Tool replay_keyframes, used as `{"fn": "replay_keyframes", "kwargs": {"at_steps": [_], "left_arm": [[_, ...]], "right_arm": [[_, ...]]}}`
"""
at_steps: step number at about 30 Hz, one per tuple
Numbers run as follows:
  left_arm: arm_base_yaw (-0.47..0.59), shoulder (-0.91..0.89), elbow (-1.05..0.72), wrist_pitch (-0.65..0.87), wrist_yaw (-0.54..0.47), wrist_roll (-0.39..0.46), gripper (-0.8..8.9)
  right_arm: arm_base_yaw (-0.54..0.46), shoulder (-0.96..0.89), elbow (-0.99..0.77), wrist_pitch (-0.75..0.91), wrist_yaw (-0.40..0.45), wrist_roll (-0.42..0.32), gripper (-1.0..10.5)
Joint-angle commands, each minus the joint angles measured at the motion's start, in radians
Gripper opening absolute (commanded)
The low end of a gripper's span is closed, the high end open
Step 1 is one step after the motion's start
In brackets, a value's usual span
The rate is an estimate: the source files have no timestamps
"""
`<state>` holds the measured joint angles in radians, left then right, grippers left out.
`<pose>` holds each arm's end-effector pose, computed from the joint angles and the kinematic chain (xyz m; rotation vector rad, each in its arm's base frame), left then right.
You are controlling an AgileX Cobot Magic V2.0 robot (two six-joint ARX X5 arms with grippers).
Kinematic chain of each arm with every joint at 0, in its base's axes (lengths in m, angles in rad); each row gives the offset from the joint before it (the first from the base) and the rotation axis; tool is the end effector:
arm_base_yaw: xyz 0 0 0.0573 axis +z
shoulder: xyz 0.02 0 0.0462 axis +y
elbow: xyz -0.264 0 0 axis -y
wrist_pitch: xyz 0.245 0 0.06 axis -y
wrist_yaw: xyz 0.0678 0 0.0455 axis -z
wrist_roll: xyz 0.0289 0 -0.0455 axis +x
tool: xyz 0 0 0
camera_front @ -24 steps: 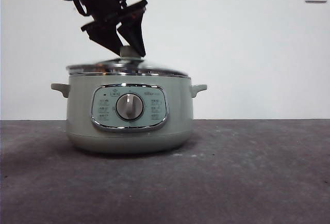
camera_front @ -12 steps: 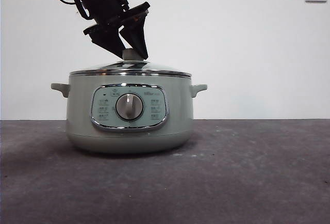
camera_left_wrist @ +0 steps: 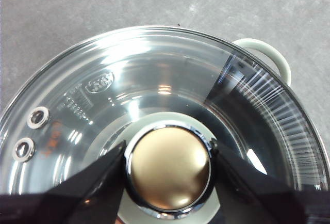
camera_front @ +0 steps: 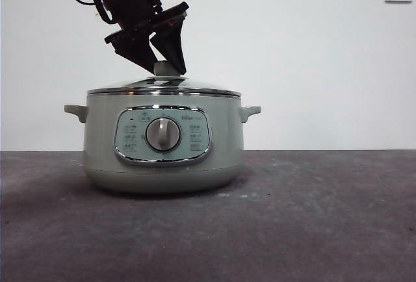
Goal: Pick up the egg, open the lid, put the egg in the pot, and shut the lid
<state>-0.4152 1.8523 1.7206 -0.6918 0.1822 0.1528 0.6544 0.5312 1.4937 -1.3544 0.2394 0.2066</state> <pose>0.3726 -0.1700 0.3138 0.2368 0.7859 -0.6259 -0.0182 -0.0226 0.4360 0.0309 0.3958 0.3703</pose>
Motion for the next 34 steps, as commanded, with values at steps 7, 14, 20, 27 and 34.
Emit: {"fn": "replay_keyframes", "kwargs": {"at_steps": [7, 14, 20, 27, 34], "left_arm": [[-0.002, 0.021, -0.003, -0.034, 0.001, 0.008, 3.6], [0.005, -0.005, -0.002, -0.031, 0.0, 0.008, 3.6], [0.011, -0.051, -0.002, -0.05, 0.0, 0.008, 3.6], [0.011, -0.164, -0.002, -0.1, 0.001, -0.001, 3.6], [0.01, -0.333, -0.002, -0.245, 0.057, -0.089, 3.46]], "right_arm": [[0.001, -0.006, -0.007, -0.028, 0.004, 0.011, 4.7], [0.001, -0.006, -0.007, -0.027, 0.004, 0.011, 4.7], [0.001, -0.006, -0.007, -0.027, 0.004, 0.011, 4.7], [0.001, -0.006, -0.007, -0.027, 0.004, 0.011, 4.7], [0.001, -0.005, -0.007, -0.027, 0.004, 0.01, 4.7]]}}
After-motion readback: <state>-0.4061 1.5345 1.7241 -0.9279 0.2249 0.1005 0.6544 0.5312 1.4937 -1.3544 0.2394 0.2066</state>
